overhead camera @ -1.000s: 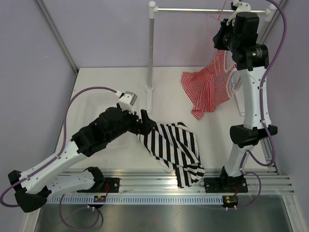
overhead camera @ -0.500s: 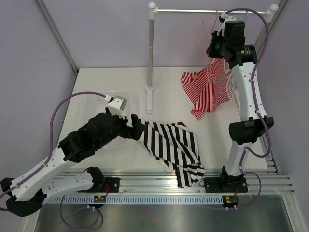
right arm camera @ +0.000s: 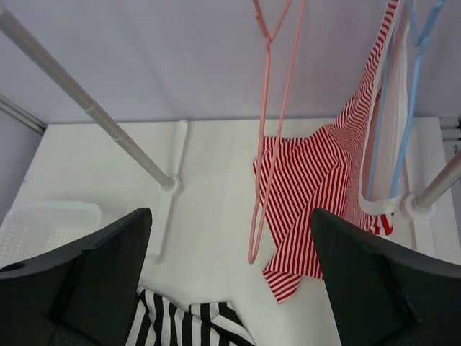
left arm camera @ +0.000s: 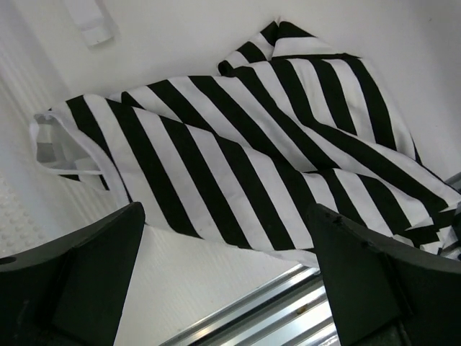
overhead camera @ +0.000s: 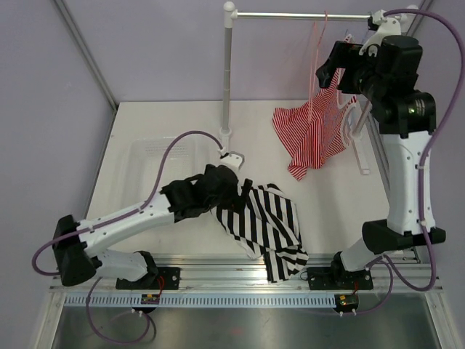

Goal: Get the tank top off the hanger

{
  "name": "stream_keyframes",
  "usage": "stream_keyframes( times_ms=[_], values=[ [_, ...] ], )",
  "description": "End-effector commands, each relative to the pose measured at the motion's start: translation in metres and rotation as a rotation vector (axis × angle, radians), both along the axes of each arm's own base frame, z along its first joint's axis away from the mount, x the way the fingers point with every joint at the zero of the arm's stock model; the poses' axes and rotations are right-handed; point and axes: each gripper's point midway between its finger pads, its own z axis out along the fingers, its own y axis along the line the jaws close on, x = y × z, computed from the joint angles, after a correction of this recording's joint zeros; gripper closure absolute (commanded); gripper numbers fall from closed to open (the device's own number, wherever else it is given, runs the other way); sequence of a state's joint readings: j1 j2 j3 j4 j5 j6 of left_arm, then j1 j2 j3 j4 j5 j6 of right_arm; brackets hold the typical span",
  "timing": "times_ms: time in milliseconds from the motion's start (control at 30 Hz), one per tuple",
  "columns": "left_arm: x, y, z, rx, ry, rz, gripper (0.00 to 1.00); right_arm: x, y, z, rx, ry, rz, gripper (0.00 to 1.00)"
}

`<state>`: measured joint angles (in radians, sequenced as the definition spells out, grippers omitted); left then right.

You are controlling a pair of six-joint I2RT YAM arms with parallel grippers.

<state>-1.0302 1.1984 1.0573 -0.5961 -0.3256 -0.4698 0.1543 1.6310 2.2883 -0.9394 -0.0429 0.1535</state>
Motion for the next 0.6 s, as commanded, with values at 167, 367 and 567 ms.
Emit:
stream_keyframes(
  times_ms=[167, 367, 567],
  values=[
    [-0.010, -0.096, -0.030, 0.069, 0.051, -0.286, 0.01, -0.114, -0.017, 0.008, 0.037, -0.070, -0.007, 0.01],
    [-0.053, -0.127, -0.062, 0.128, -0.018, -0.636, 0.01, -0.171, -0.007, -0.016, 0.064, -0.073, 0.095, 0.01],
    [-0.017, -0.122, -0.098, 0.282, -0.127, -0.532, 0.01, -0.189, -0.004, -0.026, 0.052, -0.073, 0.141, 0.01]
  ],
)
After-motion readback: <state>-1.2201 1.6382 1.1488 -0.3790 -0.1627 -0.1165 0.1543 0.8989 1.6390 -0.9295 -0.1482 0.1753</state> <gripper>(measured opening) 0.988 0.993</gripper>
